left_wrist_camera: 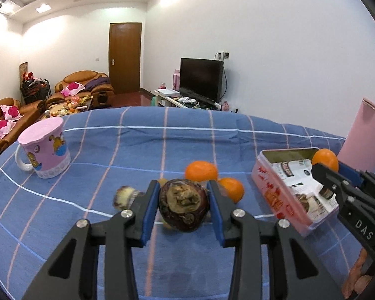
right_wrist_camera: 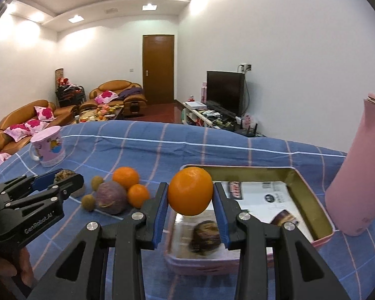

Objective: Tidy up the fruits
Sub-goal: 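Carry the orange with the right tool while the left tool lowers the dark fruit into the tin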

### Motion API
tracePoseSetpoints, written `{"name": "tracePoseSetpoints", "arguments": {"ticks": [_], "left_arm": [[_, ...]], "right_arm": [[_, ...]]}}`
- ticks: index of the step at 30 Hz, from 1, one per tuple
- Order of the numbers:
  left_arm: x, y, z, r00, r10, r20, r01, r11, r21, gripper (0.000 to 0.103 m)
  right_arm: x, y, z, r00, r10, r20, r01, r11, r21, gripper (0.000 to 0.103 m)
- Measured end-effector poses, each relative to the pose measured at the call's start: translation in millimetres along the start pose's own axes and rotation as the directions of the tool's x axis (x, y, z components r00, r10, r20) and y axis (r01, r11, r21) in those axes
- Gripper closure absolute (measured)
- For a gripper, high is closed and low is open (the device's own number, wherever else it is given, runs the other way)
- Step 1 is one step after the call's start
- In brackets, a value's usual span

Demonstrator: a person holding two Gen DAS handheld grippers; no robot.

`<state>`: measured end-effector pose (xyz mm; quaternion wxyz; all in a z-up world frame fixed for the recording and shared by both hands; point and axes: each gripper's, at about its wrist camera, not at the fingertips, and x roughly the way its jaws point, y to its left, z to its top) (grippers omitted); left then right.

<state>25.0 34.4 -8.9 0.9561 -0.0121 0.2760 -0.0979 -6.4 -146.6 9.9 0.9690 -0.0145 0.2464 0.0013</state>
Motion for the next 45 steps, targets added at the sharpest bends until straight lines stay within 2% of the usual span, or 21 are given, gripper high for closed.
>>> {"name": "tracePoseSetpoints", "arguments": {"ticks": [27, 37, 40, 45], "left_arm": [[28.1, -126.5, 11.1, 0.996, -0.085, 0.004, 0.085, 0.993, 0.077, 0.063], [50.3, -158.2, 19.0, 0.997, -0.063, -0.037, 0.066, 0.995, 0.078, 0.063], [56.7, -165.9, 19.5, 0.998, -0.037, -0.046, 0.041, 0.994, 0.097, 0.063], [68.5, -168.9, 20.9, 0.996, -0.032, -0.087, 0.04, 0.995, 0.09, 0.063]], "right_arm": [[13.7, -93.5, 0.9, 0.988, -0.154, -0.024, 0.154, 0.988, 0.032, 0.066], [23.4, -123.5, 1.4, 0.978, -0.205, -0.043, 0.207, 0.978, 0.033, 0.066], [26.2, -127.5, 1.1, 0.977, -0.206, -0.052, 0.208, 0.978, 0.032, 0.065], [36.8, -129.2, 0.3, 0.977, -0.196, -0.084, 0.199, 0.98, 0.023, 0.065]]}}
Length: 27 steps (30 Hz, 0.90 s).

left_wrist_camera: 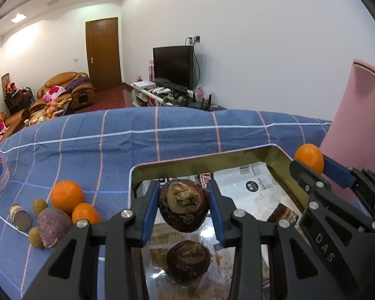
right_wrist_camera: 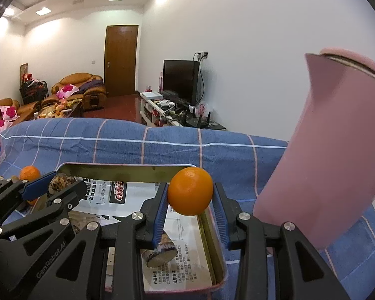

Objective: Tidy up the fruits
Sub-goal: 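Carry the orange with the right tool while the left tool lowers the dark fruit into the tin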

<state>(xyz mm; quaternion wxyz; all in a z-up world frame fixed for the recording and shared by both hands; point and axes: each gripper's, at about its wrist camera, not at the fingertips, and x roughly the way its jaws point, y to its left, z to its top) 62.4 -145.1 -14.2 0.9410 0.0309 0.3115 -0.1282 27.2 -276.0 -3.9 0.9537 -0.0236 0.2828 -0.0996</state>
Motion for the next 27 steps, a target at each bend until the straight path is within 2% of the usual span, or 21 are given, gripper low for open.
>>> {"name": "tracePoseSetpoints", "arguments": {"ticks": [9, 21, 27], "left_arm": [[9.4, -0.9, 0.7, 0.999, -0.015, -0.036, 0.014, 1.0, -0.008, 0.063], [12.9, 1.5, 0.0, 0.999, 0.0, -0.048, -0.001, 1.0, -0.024, 0.062], [12.4, 5.6, -0.7, 0.999, 0.007, -0.048, -0.009, 0.999, -0.048, 0.06]], "right_arm": [[14.3, 3.3, 0.8, 0.997, 0.046, -0.065, -0.048, 0.999, -0.019, 0.065], [15.8, 8.5, 0.3, 0.992, 0.098, -0.077, -0.101, 0.994, -0.039, 0.064], [13.3, 7.4, 0.4, 0.993, 0.094, -0.071, -0.096, 0.995, -0.029, 0.05]]}}
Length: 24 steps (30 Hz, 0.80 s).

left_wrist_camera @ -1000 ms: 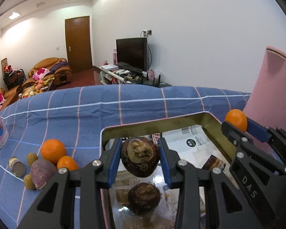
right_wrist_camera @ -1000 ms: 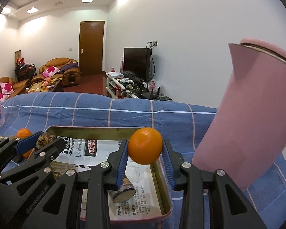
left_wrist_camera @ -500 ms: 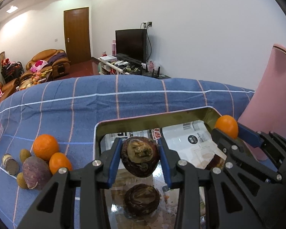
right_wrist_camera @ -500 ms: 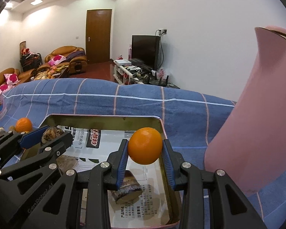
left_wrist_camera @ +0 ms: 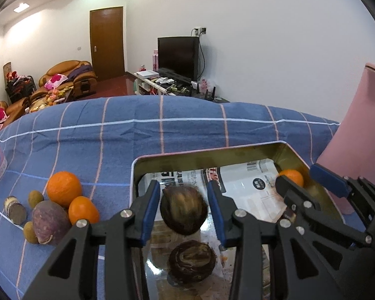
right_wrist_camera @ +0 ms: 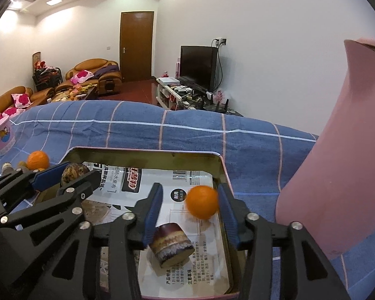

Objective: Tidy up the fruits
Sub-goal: 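Carry the orange with the right tool while the left tool lowers the dark fruit into the tin, then lower the orange into the tin box and open the right tool, then withdraw both tools from the tin toward the remaining fruit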

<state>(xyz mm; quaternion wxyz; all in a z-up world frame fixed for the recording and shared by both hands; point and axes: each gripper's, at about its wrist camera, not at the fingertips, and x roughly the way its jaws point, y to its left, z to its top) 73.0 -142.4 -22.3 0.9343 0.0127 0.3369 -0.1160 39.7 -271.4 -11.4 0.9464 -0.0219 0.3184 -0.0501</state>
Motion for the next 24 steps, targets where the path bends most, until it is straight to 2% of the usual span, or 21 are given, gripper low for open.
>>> {"name": "tracePoseSetpoints", "arguments": {"ticks": [4, 6, 7, 10, 12, 15, 19, 24], "left_arm": [[-9.5, 1.7, -0.9, 0.998, 0.028, 0.048, -0.028, 1.0, -0.001, 0.047], [-17.1, 3.7, -0.5, 0.994, 0.066, 0.087, -0.066, 0.998, -0.006, 0.03], [-19.8, 5.7, 0.1, 0.992, 0.077, 0.1, -0.076, 0.997, -0.011, 0.026], [-30.1, 12.4, 0.8, 0.985, 0.097, 0.142, -0.093, 0.995, -0.032, 0.013], [-36.1, 18.4, 0.9, 0.979, 0.114, 0.167, -0.107, 0.993, -0.053, 0.0], [-41.1, 21.9, 0.2, 0.977, 0.097, 0.188, -0.088, 0.995, -0.053, 0.0], [-43.4, 18.9, 0.1, 0.97, 0.122, 0.209, -0.12, 0.993, -0.022, 0.0], [-42.4, 18.1, -5.5, 0.963, 0.153, 0.222, -0.16, 0.987, 0.011, 0.0]], "right_arm": [[-7.3, -3.7, 0.0, 0.999, 0.012, 0.03, -0.013, 1.0, 0.018, 0.048], [-12.6, -5.9, -0.5, 0.998, 0.014, 0.057, -0.016, 0.999, 0.032, 0.048], [-16.6, -8.0, -1.4, 0.997, 0.017, 0.072, -0.021, 0.999, 0.044, 0.048], [-24.4, -16.6, -1.9, 0.993, 0.018, 0.115, -0.029, 0.995, 0.098, 0.036], [-29.0, -23.7, -2.7, 0.989, 0.006, 0.147, -0.026, 0.99, 0.14, 0.024], [-35.1, -32.8, -3.9, 0.982, -0.014, 0.189, -0.025, 0.98, 0.199, 0.022], [-43.6, -37.0, -4.1, 0.972, -0.045, 0.231, -0.01, 0.973, 0.232, 0.022], [-44.2, -29.8, -5.2, 0.97, -0.054, 0.239, 0.006, 0.98, 0.199, 0.022]]}}
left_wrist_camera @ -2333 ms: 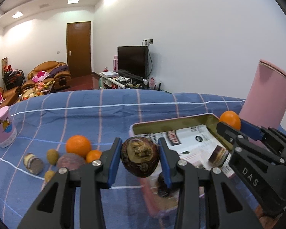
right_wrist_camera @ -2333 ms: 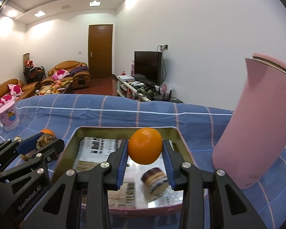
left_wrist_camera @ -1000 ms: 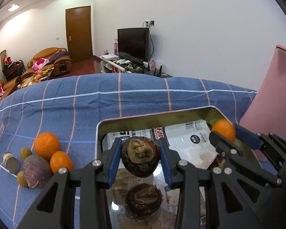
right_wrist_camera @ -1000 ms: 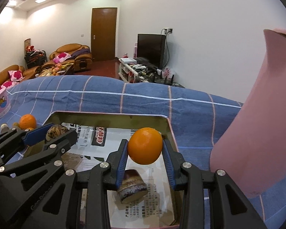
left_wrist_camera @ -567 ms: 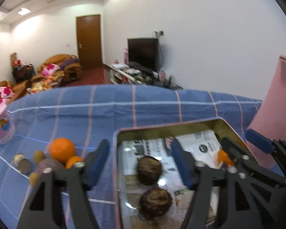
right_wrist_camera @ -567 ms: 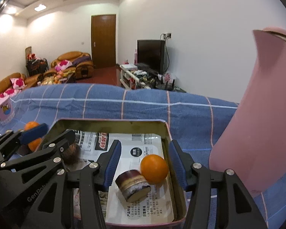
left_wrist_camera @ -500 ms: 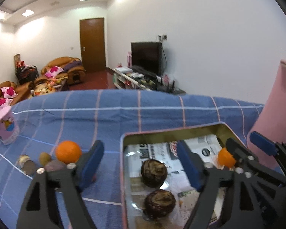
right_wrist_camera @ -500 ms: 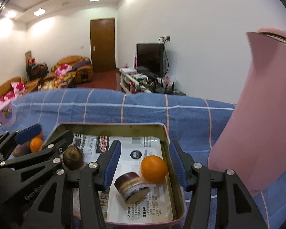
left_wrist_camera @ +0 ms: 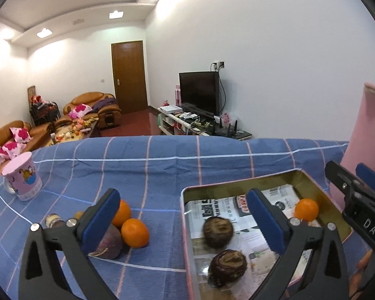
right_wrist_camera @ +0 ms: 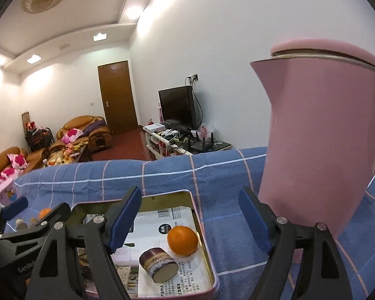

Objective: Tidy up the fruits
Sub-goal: 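Withdraw both tools from the tin toward the remaining fruit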

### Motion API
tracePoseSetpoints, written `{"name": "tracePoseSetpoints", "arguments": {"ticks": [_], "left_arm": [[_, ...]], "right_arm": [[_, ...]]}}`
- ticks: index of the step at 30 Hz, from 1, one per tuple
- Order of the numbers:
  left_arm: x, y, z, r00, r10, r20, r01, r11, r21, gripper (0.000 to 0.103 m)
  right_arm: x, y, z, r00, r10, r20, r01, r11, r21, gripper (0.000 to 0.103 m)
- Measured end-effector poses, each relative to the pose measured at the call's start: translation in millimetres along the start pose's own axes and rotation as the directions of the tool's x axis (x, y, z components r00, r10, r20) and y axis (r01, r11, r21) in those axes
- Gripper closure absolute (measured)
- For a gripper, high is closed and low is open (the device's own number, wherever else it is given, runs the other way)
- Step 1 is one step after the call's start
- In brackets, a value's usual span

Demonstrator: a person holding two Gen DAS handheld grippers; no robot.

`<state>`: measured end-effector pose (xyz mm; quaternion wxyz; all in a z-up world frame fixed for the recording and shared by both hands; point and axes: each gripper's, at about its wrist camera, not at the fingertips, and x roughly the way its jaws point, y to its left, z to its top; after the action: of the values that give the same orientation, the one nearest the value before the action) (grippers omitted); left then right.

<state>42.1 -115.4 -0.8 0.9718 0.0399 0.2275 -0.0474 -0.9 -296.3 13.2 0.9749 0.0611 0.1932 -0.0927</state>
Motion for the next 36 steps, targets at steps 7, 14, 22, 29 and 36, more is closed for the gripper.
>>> {"name": "tracePoseSetpoints", "arguments": {"ticks": [7, 14, 22, 29, 36], "left_arm": [[-7.5, 2.2, -5.3, 1.0, 0.006, 0.019, -0.007, 0.999, 0.035, 0.0], [-14.5, 8.8, -9.6, 1.0, -0.002, 0.016, 0.001, 0.999, 0.036, 0.0], [-22.4, 24.4, -16.3, 1.0, -0.031, 0.006, 0.031, 0.999, 0.009, 0.0], [-26.9, 38.6, -18.6, 0.999, -0.033, 0.006, 0.034, 0.999, -0.006, 0.0], [-31.7, 54.6, -20.7, 1.0, -0.024, 0.007, 0.024, 1.0, 0.004, 0.0]], "right_arm": [[-2.7, 7.3, -3.0, 1.0, -0.013, 0.003, 0.013, 1.0, -0.025, 0.022], [-7.5, 9.8, -6.9, 1.0, -0.026, -0.005, 0.026, 1.0, 0.008, 0.022], [-17.9, 19.6, -12.6, 0.999, -0.041, -0.008, 0.041, 0.999, 0.021, 0.022], [-24.9, 34.2, -17.7, 0.999, -0.038, -0.017, 0.038, 0.999, 0.02, 0.022], [-27.7, 52.9, -22.3, 0.999, -0.03, -0.036, 0.031, 0.999, 0.015, 0.022]]}}
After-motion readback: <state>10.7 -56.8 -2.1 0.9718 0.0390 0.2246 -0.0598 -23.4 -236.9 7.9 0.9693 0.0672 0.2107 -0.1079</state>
